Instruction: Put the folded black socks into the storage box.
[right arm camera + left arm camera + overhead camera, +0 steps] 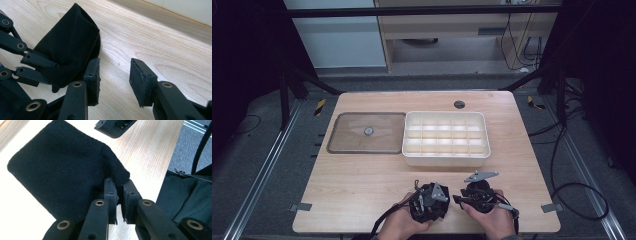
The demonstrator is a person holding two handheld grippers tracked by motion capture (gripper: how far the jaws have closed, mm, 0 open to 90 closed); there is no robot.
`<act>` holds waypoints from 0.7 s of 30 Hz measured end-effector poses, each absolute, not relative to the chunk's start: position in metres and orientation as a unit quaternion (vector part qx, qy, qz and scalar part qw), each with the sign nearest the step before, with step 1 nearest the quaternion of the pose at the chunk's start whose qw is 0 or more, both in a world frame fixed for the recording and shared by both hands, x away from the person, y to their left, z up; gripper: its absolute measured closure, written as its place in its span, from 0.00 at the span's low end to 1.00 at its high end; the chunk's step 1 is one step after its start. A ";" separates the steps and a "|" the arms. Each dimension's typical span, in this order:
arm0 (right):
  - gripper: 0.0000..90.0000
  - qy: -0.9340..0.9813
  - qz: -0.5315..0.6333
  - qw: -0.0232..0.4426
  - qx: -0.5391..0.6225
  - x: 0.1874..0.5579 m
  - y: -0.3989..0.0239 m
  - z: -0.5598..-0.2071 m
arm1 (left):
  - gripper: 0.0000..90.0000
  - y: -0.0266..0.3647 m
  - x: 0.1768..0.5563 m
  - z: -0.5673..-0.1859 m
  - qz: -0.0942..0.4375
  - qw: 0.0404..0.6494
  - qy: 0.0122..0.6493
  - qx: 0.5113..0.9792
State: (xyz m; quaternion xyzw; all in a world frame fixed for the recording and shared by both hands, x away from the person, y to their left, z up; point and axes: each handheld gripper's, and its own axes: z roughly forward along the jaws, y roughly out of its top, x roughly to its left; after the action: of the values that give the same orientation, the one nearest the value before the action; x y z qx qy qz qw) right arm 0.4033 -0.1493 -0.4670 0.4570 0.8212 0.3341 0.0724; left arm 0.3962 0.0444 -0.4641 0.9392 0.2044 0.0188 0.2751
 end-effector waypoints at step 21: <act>0.66 0.818 0.341 0.072 0.457 0.403 -0.148 -0.466 | 0.93 0.045 0.395 -0.470 0.008 0.291 0.213 0.933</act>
State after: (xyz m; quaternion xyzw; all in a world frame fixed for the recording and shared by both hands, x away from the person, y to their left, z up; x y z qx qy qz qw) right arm 0.4033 -0.1481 -0.4656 0.4573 0.8182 0.3409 0.0724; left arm 0.3952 0.0452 -0.4695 0.9327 0.2131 0.0077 0.2907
